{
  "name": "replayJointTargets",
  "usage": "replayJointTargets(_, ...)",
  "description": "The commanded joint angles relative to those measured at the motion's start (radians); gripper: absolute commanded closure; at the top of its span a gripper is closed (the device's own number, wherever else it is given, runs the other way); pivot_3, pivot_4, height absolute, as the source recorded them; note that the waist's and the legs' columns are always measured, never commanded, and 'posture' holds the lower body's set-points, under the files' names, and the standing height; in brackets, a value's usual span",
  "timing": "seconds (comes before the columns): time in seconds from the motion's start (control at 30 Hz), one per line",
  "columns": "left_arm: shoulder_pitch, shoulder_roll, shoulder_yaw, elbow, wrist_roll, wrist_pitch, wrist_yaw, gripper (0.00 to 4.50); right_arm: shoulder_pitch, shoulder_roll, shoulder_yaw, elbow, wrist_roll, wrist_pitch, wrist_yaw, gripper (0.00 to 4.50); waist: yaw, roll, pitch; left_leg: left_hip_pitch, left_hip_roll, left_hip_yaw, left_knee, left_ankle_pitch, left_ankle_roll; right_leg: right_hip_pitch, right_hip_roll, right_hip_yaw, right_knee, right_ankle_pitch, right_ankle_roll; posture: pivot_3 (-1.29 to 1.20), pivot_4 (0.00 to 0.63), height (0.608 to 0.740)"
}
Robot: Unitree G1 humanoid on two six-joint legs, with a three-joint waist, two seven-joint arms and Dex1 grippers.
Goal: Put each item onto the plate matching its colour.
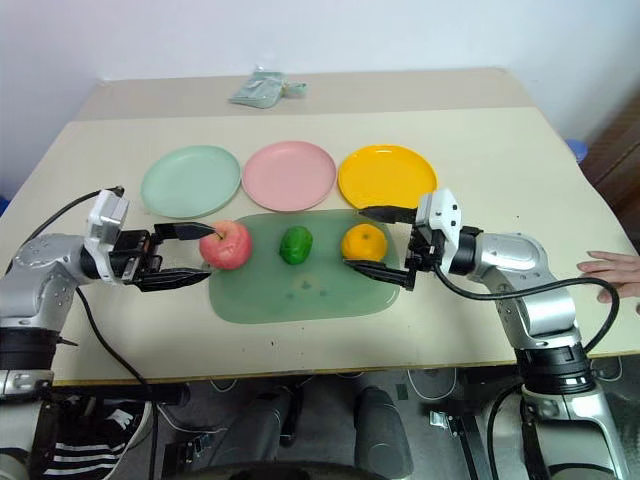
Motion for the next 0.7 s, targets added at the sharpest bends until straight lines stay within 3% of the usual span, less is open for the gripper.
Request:
replayJointTargets(0.03,-0.014,0.011,0.014,-0.016,-0.01,-0.007,-0.002,0.0,-0.015,0.004,-0.016,-0.01,-0.006,-0.029,-0.008,0.04,0.001,0.0,0.0,0.0,0.0,0.0,0.0,0.0,0.0,0.0,0.0,0.0,0.0,0.0,0.0,0.0,0.15,0.74)
replayJointTargets(0.3,-0.1,-0.036,-0.036,0.064,0.016,-0.039,-0.021,0.0,0.025,-0.011,-0.068,-0.074,0.025,0.003,-0.066,0.04,0.003,0.0,0.0,0.0,0.0,0.0,0.0,0.0,0.0,0.001,0.0,0.0,0.0,0.0,0.0,0.0,0.15,0.74)
replayJointTargets(0.7,-0.103,-0.059,-0.031,0.079,0.043,-0.09,0.015,0.0,0.022,-0.018,-0.113,-0.058,0.051,0.001,-0.083,0.04,0.002,0.0,0.0,0.0,0.0,0.0,0.0,0.0,0.0,0.0,0.0,0.0,0.0,0.0,0.0,0.0,0.15,0.74)
